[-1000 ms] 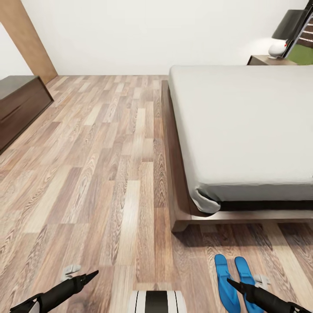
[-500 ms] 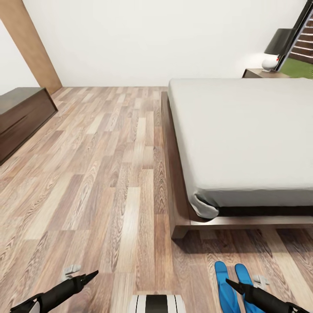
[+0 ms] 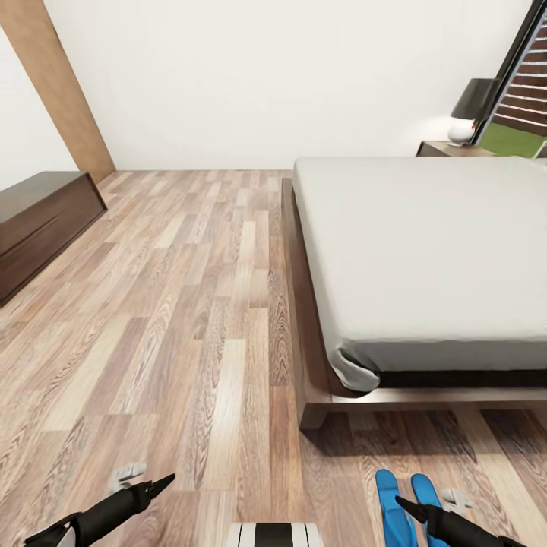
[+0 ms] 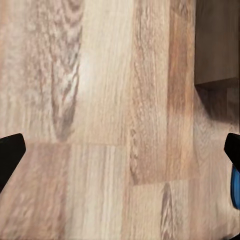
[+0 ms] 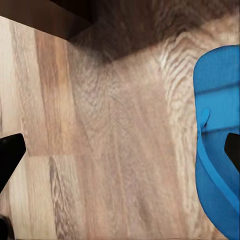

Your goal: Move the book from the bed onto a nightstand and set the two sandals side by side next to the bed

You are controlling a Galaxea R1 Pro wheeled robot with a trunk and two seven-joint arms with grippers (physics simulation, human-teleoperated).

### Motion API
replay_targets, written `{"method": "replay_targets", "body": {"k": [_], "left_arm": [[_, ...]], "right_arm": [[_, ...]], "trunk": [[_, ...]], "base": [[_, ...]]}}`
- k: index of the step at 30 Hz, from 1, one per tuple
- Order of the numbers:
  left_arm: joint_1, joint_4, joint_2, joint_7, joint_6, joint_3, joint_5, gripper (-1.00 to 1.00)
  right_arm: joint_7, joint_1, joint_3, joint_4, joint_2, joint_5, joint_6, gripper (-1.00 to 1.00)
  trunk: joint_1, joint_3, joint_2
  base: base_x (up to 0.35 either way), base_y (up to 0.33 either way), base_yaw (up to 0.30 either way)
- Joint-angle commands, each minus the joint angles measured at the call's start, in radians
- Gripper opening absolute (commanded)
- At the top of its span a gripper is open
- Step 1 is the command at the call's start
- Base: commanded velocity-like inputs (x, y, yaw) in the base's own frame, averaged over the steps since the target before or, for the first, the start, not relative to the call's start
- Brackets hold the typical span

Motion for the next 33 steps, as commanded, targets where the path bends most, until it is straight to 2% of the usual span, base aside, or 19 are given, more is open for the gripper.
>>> {"method": "replay_targets", "body": {"k": [1,3,5,10,12,14,18,21,29,33], "left_arm": [[0.0,0.0,-0.006,0.005,0.009,0.002,0.005,1.0],[0.0,0.001,-0.02,0.034,0.008,0.001,0.004,1.0],[0.0,0.003,-0.045,0.089,0.005,0.0,0.002,1.0],[0.0,0.034,-0.077,0.186,-0.036,-0.01,-0.006,1.0],[0.0,0.052,-0.087,0.223,-0.065,-0.019,-0.018,1.0],[0.0,0.072,-0.109,0.276,-0.1,-0.026,-0.041,1.0],[0.0,0.092,-0.14,0.374,-0.139,-0.03,-0.087,1.0],[0.0,0.116,-0.154,0.425,-0.148,-0.031,-0.123,1.0],[0.0,0.161,-0.168,0.523,-0.17,-0.032,-0.231,1.0],[0.0,0.165,-0.169,0.536,-0.172,-0.03,-0.246,1.0]], "right_arm": [[-0.027,-0.001,0.001,0.01,0.011,-0.009,0.009,1.0],[-0.067,0.0,0.001,0.026,0.033,-0.009,0.009,1.0],[-0.106,0.0,0.002,0.04,0.06,-0.009,0.009,1.0],[-0.157,-0.001,0.002,0.053,0.102,-0.008,0.001,1.0],[-0.181,-0.001,0.002,0.056,0.12,-0.008,-0.026,1.0],[-0.222,-0.001,0.002,0.057,0.142,-0.008,-0.074,1.0],[-0.28,-0.001,0.005,0.057,0.156,-0.008,-0.106,1.0],[-0.293,-0.001,0.005,0.057,0.159,-0.008,-0.115,1.0],[-0.3,-0.002,0.001,0.059,0.158,-0.01,-0.114,1.0],[-0.301,-0.001,0.003,0.073,0.16,-0.01,-0.116,1.0]], "trunk": [[-0.001,0.003,0.0],[-0.002,0.011,0.0],[-0.002,0.019,0.001],[-0.005,0.038,0.002],[-0.006,0.046,0.003],[-0.006,0.054,0.003],[-0.008,0.069,0.004],[-0.01,0.081,0.005],[-0.013,0.112,0.007],[-0.015,0.127,0.007]], "base": [[0.0,0.0,0.0],[0.0,0.0,0.0],[0.0,0.0,0.0],[0.0,0.0,0.0],[0.0,0.0,0.0],[0.0,0.0,0.0],[0.0,0.0,0.0],[0.0,0.0,0.0],[0.0,0.0,0.0],[0.0,0.0,0.0]]}}
